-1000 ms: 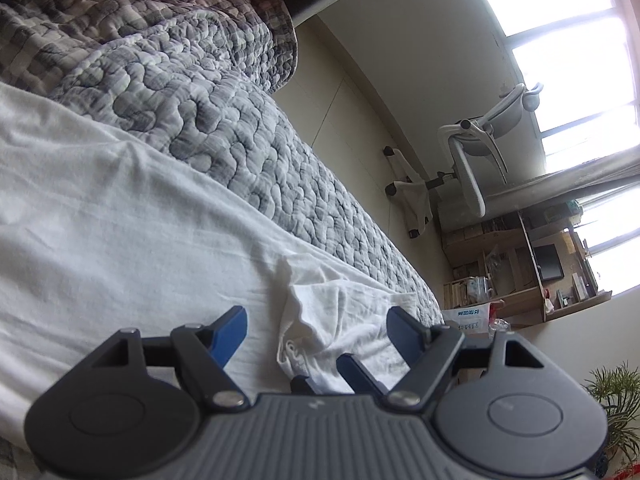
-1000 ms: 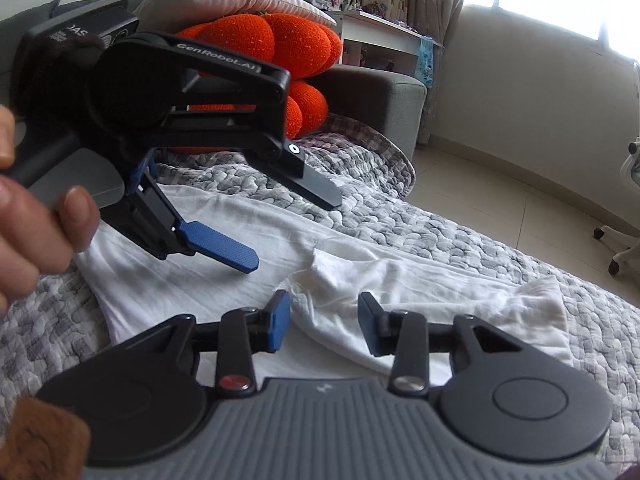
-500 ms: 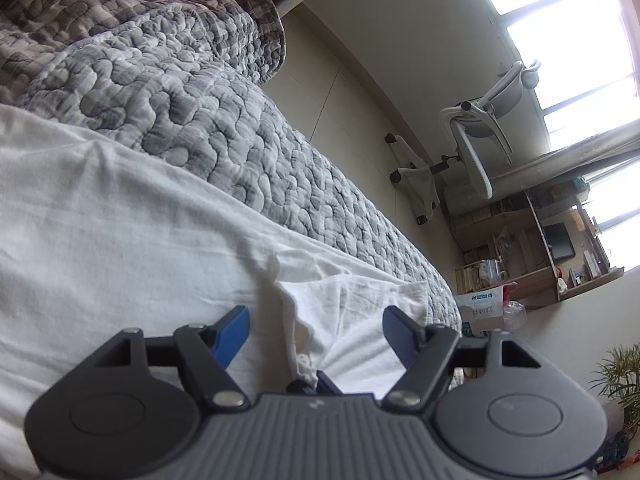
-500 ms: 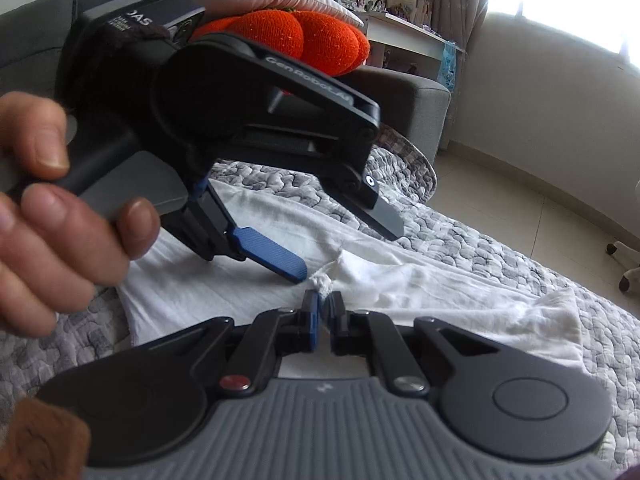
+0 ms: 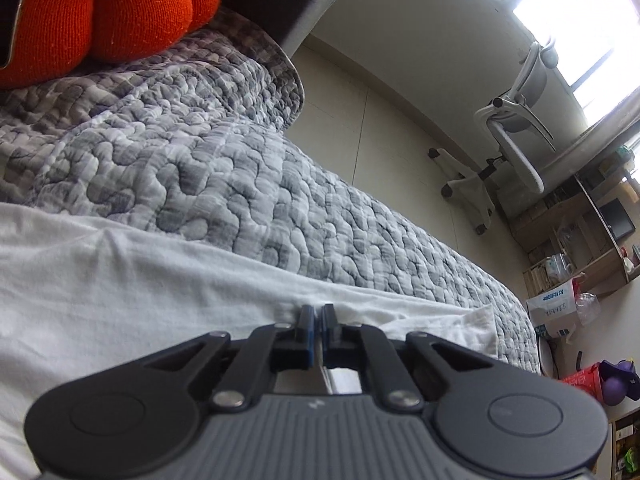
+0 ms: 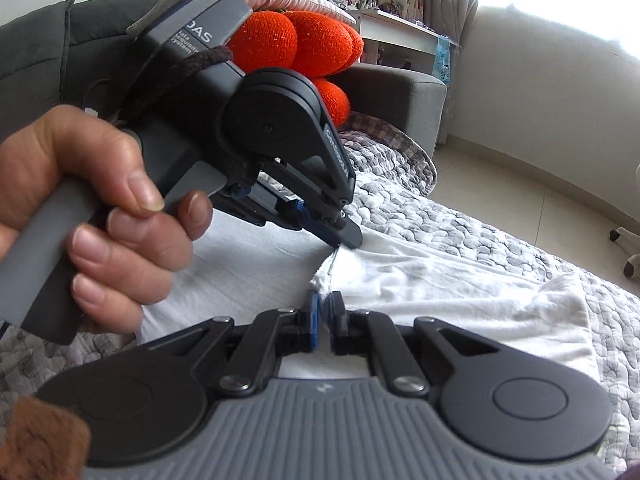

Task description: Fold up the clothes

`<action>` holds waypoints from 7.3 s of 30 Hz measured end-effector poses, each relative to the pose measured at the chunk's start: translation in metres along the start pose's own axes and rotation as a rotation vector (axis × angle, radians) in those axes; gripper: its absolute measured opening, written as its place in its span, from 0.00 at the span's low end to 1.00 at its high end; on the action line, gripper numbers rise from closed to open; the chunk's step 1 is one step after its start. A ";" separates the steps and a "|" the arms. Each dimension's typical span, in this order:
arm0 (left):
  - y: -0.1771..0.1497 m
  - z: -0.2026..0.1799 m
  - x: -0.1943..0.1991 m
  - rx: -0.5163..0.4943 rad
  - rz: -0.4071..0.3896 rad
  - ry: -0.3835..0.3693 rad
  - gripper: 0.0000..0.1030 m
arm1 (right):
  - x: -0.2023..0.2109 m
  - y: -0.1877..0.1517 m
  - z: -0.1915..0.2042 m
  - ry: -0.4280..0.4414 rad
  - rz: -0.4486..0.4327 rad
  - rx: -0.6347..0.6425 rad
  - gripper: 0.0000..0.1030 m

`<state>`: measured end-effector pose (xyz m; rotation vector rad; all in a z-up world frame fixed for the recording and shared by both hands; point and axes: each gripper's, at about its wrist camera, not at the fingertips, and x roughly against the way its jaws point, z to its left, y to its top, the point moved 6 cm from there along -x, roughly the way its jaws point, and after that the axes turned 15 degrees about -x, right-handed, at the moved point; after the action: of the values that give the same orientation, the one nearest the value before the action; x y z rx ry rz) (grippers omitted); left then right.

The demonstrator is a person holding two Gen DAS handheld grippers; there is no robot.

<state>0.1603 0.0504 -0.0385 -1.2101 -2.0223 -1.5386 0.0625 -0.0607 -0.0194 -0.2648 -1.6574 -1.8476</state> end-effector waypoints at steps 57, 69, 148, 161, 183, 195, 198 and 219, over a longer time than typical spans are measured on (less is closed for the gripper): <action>-0.041 -0.040 0.017 -0.323 0.132 0.001 0.03 | -0.027 0.052 -0.016 0.166 0.193 0.570 0.01; -0.040 -0.033 0.020 -0.271 0.137 -0.022 0.03 | -0.031 0.064 -0.035 0.033 0.087 0.450 0.13; -0.009 -0.004 0.005 0.267 0.057 -0.244 0.02 | 0.012 0.012 -0.004 0.038 0.018 0.133 0.55; -0.003 -0.003 0.008 0.279 0.029 -0.250 0.02 | 0.012 0.020 -0.005 -0.065 -0.033 0.095 0.05; 0.012 0.054 0.063 0.150 -0.114 -0.080 0.02 | 0.003 0.036 0.061 0.047 -0.049 0.000 0.04; -0.005 0.090 0.094 0.043 -0.137 0.023 0.02 | -0.009 0.023 0.110 0.105 -0.018 -0.030 0.04; -0.007 0.099 0.102 0.025 -0.163 0.027 0.02 | -0.015 0.020 0.121 0.108 -0.008 -0.039 0.04; -0.017 0.163 0.133 0.091 -0.220 0.111 0.02 | -0.053 0.020 0.179 0.168 0.038 -0.038 0.04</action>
<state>0.1062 0.2529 -0.0170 -0.8722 -2.1840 -1.5533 0.0695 0.1254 0.0016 -0.1518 -1.4944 -1.8223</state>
